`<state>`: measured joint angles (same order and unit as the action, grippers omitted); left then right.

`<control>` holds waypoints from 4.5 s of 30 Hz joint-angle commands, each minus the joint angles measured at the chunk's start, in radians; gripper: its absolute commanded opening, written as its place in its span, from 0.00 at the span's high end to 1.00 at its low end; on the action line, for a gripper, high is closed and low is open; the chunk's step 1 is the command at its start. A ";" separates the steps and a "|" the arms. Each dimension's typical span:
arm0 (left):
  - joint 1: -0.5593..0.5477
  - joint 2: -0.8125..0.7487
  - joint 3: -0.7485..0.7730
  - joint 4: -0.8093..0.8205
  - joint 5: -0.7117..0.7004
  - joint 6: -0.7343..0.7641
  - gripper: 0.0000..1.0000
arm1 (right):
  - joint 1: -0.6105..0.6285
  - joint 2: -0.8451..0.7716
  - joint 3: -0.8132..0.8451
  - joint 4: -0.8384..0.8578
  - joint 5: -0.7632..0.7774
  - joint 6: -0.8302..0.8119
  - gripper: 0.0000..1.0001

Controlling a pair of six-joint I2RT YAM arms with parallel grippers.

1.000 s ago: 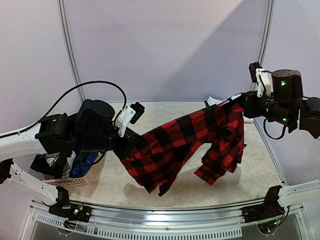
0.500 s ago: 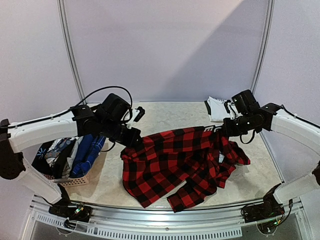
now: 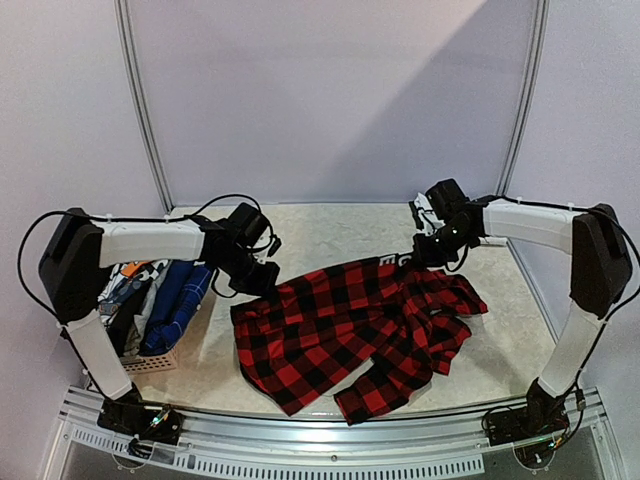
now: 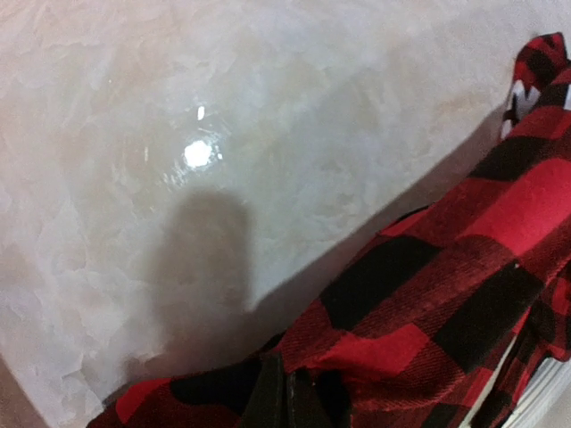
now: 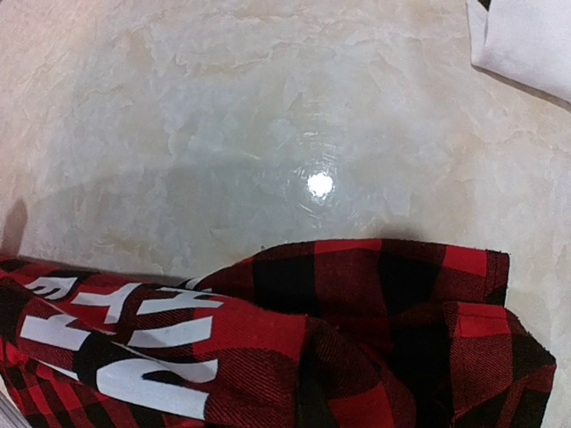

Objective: Fold and stack the mixed laundry pile
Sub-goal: Place the crumpled shirt at the center of the board, then pick up the crumpled shirt from the center of the board.

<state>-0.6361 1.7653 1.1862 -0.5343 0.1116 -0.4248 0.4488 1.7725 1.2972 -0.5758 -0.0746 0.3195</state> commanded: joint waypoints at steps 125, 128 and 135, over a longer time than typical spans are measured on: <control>-0.278 -0.293 -0.371 0.108 -0.501 -0.169 0.46 | -0.022 -0.761 -0.252 0.137 -0.289 0.219 1.00; -0.250 -0.275 -0.397 0.199 -0.446 -0.151 0.48 | -0.022 -0.740 -0.221 0.141 -0.292 0.217 1.00; -0.228 -0.181 -0.374 0.262 -0.391 -0.136 0.52 | -0.022 -0.728 -0.206 0.154 -0.285 0.219 1.00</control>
<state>-0.8787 1.5337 0.8017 -0.3477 -0.3321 -0.5690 0.4305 1.0393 1.0687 -0.4347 -0.3531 0.5407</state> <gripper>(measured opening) 0.491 0.009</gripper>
